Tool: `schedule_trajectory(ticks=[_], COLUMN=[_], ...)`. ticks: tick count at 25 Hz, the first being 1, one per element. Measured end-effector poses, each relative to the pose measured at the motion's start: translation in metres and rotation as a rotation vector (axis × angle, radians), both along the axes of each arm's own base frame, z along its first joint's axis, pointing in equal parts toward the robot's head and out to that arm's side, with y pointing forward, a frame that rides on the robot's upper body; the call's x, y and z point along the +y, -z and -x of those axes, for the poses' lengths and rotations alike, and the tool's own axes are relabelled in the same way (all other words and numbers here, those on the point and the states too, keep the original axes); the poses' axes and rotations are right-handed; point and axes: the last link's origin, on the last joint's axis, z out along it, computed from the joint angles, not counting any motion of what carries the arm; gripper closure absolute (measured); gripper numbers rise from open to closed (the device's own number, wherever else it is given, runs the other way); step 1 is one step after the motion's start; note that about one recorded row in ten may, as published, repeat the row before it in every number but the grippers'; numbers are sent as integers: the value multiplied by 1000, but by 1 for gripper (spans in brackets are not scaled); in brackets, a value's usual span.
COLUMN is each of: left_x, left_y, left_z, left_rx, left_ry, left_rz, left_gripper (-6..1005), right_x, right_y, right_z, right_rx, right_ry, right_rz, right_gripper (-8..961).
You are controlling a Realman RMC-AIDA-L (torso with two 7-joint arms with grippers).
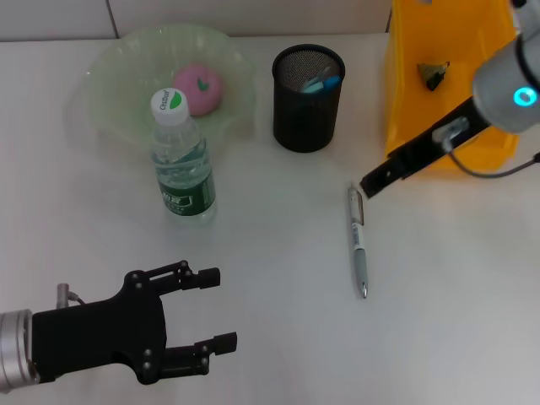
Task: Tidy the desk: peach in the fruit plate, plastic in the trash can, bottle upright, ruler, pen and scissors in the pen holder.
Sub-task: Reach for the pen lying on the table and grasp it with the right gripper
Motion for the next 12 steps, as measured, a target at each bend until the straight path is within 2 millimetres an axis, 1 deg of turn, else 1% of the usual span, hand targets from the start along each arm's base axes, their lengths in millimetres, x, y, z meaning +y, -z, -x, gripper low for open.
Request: schedule_trajectory(ticks=[2, 3, 4, 7, 8, 9, 12], left_x=[0, 0, 0, 0, 0, 0, 0], left_y=[0, 0, 0, 0, 0, 0, 0], left_z=[0, 0, 0, 1, 1, 1, 0], left_rx=[1, 1, 1, 3, 4, 4, 4], left_ry=[1, 1, 1, 0, 0, 0, 0], left_rz=[0, 0, 0, 0, -1, -1, 0], left_gripper=[219, 219, 219, 219, 219, 219, 219], right_x=[3, 6, 6, 12, 14, 14, 16], right_y=[10, 18, 18, 28, 34, 34, 43], right_z=[-6, -11, -11, -16, -18, -18, -20], right_rx=[5, 6, 6, 0, -10, -10, -30], right_ry=[24, 44, 44, 65, 72, 72, 71], right_rz=[15, 24, 24, 33, 42, 42, 57], right_gripper=[130, 130, 130, 130, 130, 130, 131])
